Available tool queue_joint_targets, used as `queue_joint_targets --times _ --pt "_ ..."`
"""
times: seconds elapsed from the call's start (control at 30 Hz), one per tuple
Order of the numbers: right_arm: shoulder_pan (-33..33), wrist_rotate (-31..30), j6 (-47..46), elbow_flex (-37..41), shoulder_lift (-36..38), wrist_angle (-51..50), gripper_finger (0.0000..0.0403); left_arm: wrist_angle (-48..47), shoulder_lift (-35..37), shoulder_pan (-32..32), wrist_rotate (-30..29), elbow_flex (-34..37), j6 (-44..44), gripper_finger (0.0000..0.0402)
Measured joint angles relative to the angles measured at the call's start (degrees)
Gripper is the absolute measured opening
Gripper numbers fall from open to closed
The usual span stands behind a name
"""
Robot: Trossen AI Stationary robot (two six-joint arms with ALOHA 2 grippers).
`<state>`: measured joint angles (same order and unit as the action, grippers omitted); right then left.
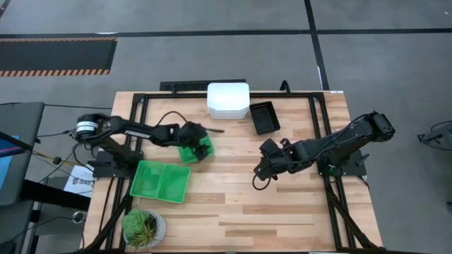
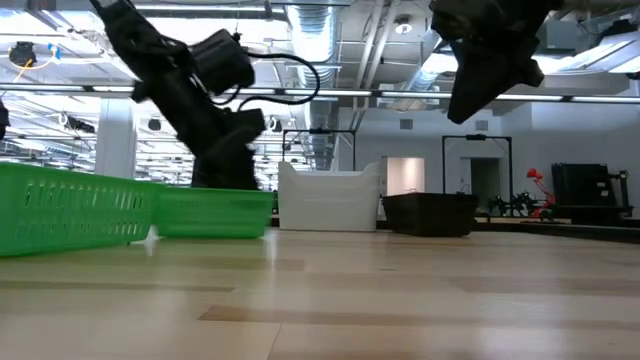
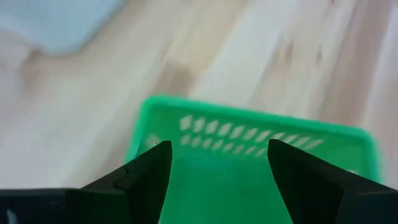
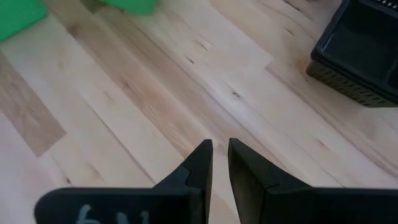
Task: Stack baskets by color
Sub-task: Move the top green bin to the center of the table, then stack the bottom right green bin into the top green bin
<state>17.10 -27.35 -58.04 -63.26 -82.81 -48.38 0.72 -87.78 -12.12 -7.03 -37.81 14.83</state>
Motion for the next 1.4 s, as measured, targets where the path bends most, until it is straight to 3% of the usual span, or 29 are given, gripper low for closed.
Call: queue_joint_targets --times 0.13,0.4,0.5,0.6,0.7,0.77,0.93,1.03,1.23,1.4 --pt "0.0 0.0 0.0 0.0 0.0 1.2 0.0076 5.9 -4.2 -2.6 2.7 -3.4 0.1 0.0256" --pt "0.0 -1.6 -0.2 0.0 0.0 1.5 0.0076 3.6 -4.3 -3.0 9.2 -16.6 -2.4 0.0256" --pt "0.0 -2.2 -0.4 0.0 0.0 2.2 0.0076 -7.0 -3.1 -2.3 11.2 -23.3 -3.6 0.0256" --pt "0.0 -2.8 1.6 0.0 0.0 5.3 0.0076 -21.2 -0.7 -0.6 16.8 -29.7 -2.5 0.0256" --pt "-0.2 -2.8 6.0 1.0 0.0 12.8 0.0076 -34.6 4.2 2.8 22.8 -35.0 -2.2 0.0256" --pt "-0.9 -2.2 8.5 1.6 -0.4 18.5 0.0076 -42.0 8.3 6.1 22.8 -36.8 -0.7 0.0256" --pt "-3.6 3.0 18.4 -0.6 -7.4 34.1 0.0076 -46.7 20.7 15.0 16.5 -37.8 10.3 0.0256" --pt "-5.6 8.2 24.1 -5.7 -14.1 38.2 0.0076 -46.6 27.2 21.9 6.4 -37.8 16.6 0.0256" --pt "-8.2 16.3 37.6 -23.4 -30.0 37.2 0.0101 -49.2 35.5 34.3 -14.0 -37.8 23.3 0.0256" --pt "-9.0 20.4 46.7 -40.2 -42.1 34.7 0.016 -54.1 38.4 39.3 -21.0 -37.8 28.7 0.0256"
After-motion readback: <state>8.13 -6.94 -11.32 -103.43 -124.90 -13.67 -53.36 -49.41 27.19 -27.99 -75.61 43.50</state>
